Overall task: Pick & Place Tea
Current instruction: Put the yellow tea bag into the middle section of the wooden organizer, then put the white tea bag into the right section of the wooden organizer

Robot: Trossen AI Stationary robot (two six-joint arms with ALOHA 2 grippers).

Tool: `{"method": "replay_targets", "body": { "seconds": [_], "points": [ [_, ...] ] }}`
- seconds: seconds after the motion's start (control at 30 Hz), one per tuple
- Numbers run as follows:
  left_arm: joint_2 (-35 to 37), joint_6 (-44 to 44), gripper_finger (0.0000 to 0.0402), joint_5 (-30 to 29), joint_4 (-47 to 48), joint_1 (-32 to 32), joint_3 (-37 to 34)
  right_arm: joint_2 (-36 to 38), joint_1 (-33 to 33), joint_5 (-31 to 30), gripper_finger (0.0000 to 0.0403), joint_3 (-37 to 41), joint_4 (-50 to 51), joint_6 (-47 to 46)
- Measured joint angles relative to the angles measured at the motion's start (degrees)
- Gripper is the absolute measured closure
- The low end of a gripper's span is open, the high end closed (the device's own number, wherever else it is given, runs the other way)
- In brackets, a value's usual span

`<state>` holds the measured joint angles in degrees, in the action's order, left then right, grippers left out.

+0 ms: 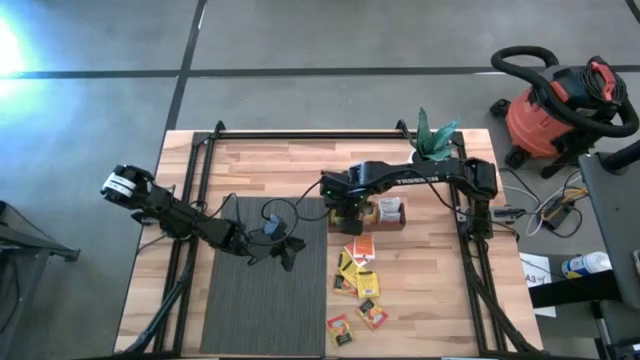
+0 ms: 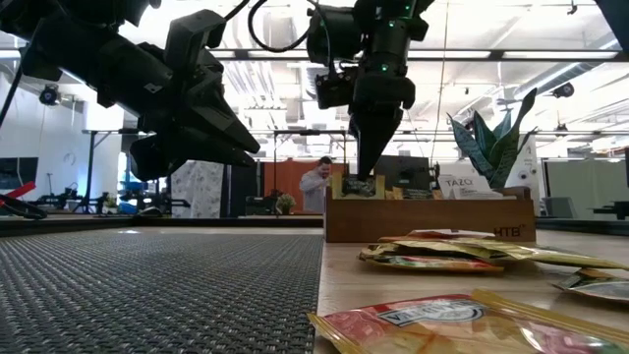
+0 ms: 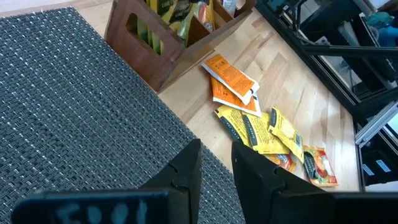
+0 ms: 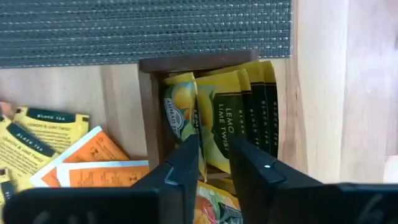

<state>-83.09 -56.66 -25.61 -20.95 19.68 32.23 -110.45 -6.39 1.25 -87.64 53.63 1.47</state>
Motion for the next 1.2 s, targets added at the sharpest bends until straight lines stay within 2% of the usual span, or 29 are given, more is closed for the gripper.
{"method": "replay_targets", "body": {
  "seconds": [0.17,0.37,0.53,0.67,0.73,0.97,1.03,1.13,1.2],
  "points": [
    [0.0,-0.04,0.0317,0.0,-0.02,0.0,0.0,3.31,0.28,0.05,0.0288,-1.2,0.12,-0.34],
    [0.0,-0.39,0.0317,0.02,-0.52,-0.02,0.0,9.59,0.32,-1.5,0.0276,-2.95,0.22,-7.02],
    [0.0,0.15,0.0317,0.57,-0.57,-0.02,1.09,14.35,2.41,-1.44,0.028,-0.51,4.79,-20.13],
    [0.0,2.01,0.0317,0.63,-0.5,-0.02,1.94,16.0,7.28,0.87,0.0286,4.61,7.85,-32.63],
    [0.0,3.24,0.0317,0.6,-0.57,-0.02,2.27,16.72,11.16,2.24,0.0288,7.86,7.51,-39.36],
    [-0.06,3.57,0.0317,0.49,-4.44,-0.03,2.3,19.63,27.11,1.55,0.0287,20.08,1.59,-66.03],
    [-0.89,2.76,0.0317,0.62,-6.85,0.02,2.75,20.86,30.87,-1.1,0.0287,23.79,-2.3,-75.34],
    [-3.94,2.84,0.0317,1.77,-10.21,0.02,4.94,22.91,34.77,-10.04,0.0287,28.94,-7.9,-90.19],
    [-7.08,3.19,0.0317,2.85,-10.21,0.04,7.86,23.83,36.42,-16.07,0.0287,31.82,-12.47,-93.99]
  ]
}}
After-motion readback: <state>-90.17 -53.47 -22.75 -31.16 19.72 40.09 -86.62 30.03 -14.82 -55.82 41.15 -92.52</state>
